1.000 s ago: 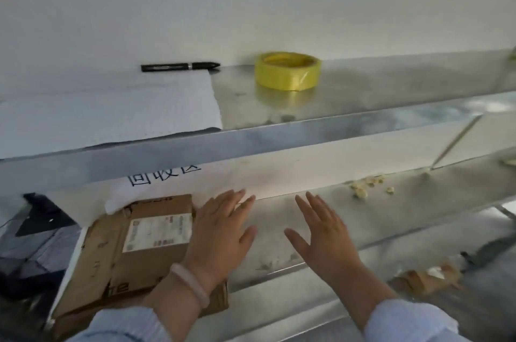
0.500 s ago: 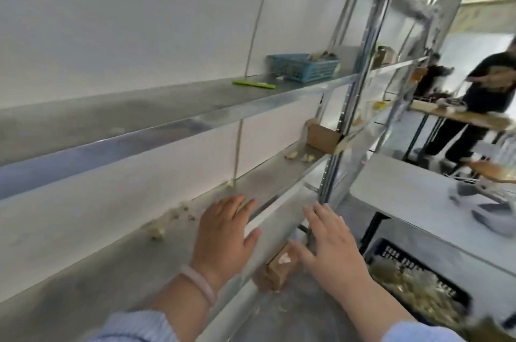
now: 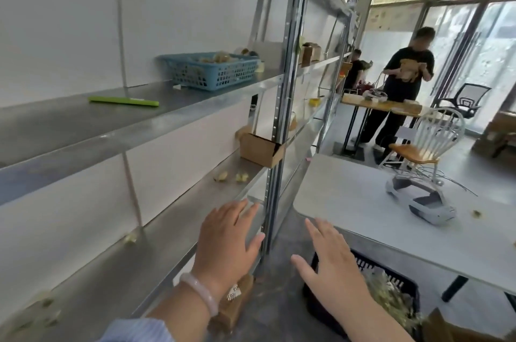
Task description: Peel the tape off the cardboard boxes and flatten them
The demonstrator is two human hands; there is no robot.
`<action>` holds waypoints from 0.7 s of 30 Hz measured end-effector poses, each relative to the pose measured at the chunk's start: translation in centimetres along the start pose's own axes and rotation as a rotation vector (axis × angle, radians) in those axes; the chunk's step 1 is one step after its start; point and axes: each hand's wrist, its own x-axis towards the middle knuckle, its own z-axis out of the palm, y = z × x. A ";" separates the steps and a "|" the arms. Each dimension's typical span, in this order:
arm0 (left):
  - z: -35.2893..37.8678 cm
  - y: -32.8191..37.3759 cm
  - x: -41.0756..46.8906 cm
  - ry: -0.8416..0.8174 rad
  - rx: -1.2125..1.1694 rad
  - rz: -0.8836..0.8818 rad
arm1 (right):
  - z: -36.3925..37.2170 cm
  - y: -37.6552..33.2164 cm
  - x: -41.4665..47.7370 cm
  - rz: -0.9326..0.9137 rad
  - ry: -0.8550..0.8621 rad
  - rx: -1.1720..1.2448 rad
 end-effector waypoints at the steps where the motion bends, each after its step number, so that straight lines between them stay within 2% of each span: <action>1: 0.9 -0.6 1.6 -0.002 0.003 0.004 | 0.1 0.4 2.0 0.001 0.001 -0.004; 11: 8.7 -6.4 17.3 -0.096 -0.005 -0.004 | 1.8 3.1 21.0 0.010 0.011 -0.038; 21: 16.3 -9.0 22.2 -0.223 -0.042 -0.116 | 8.1 7.4 33.2 0.030 -0.109 0.083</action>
